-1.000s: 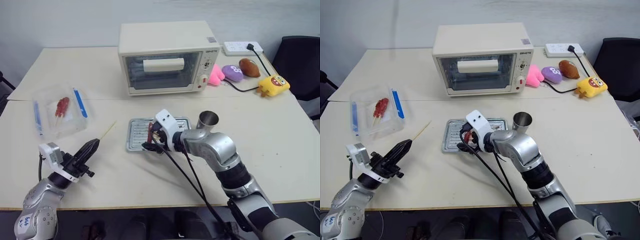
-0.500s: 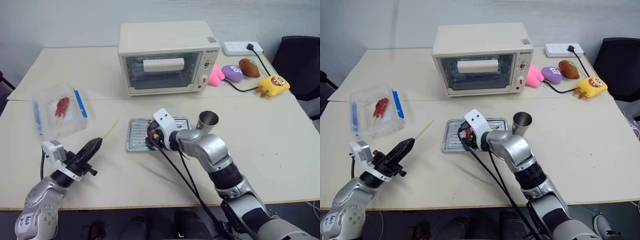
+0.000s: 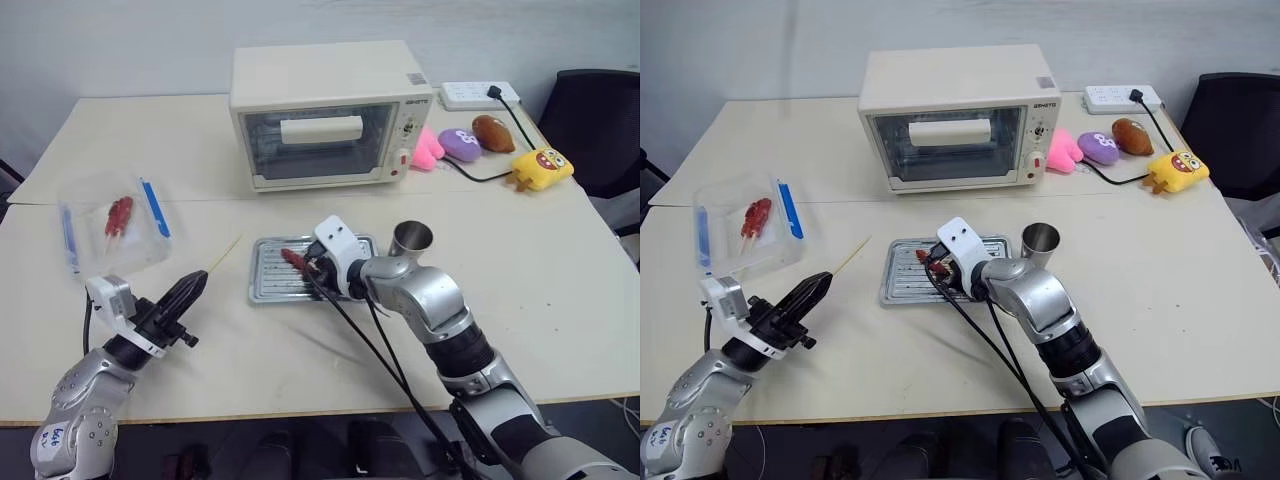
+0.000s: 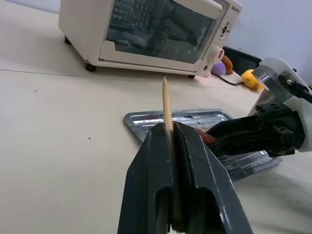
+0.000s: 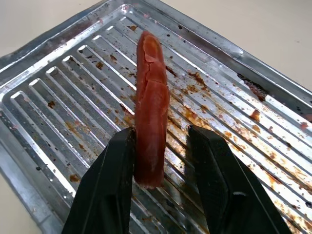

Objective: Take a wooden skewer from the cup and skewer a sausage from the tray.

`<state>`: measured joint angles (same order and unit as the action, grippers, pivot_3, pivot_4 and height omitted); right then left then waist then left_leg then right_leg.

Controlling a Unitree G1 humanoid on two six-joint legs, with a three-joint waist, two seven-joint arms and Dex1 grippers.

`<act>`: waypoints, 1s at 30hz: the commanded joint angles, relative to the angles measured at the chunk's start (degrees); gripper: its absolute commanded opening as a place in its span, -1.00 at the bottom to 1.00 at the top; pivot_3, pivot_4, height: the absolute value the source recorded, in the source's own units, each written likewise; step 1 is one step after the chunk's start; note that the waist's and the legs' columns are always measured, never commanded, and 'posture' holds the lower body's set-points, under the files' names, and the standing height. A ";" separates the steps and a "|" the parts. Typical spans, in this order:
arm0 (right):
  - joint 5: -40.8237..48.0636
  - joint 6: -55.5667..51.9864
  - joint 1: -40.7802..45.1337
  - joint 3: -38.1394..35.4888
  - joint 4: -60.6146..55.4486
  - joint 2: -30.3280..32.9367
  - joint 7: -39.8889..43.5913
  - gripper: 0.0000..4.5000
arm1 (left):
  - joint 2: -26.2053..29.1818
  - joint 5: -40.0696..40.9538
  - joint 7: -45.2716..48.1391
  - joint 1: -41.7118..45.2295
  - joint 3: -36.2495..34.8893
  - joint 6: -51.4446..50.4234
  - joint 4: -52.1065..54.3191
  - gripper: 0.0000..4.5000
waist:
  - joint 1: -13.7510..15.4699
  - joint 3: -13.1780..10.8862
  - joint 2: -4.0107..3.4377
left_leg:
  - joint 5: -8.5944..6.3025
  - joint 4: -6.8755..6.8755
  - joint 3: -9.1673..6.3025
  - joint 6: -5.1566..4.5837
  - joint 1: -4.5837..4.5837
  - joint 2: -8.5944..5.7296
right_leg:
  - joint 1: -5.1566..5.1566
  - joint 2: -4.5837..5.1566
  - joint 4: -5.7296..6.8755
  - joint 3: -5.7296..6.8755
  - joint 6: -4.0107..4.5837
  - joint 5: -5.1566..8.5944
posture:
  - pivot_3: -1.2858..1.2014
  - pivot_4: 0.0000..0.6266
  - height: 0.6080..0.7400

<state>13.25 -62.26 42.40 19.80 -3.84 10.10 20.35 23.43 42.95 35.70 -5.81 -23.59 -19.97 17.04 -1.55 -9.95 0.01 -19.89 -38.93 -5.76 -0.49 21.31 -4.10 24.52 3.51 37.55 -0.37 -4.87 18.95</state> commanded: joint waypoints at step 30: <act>1.32 10.64 0.13 -1.71 -5.59 6.74 14.89 -0.61 | 0.98 1.31 -0.33 1.45 -0.74 -0.95 2.00 -1.00 | 0.05 0.00 0.00 | 0.00 0.00 0.00 0.00 0.01 -0.01 | 0.00 0.01 -0.03 -0.01 0.00 0.00 | 0.03 -0.52 1.00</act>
<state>12.36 -54.70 42.02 19.83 -4.54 15.50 31.23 23.48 43.03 34.83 -4.91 -23.60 -21.14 17.26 -1.50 -9.96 0.01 -19.89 -38.93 -5.75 -0.49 21.32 -4.11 24.52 3.52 37.51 -0.38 -4.86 18.95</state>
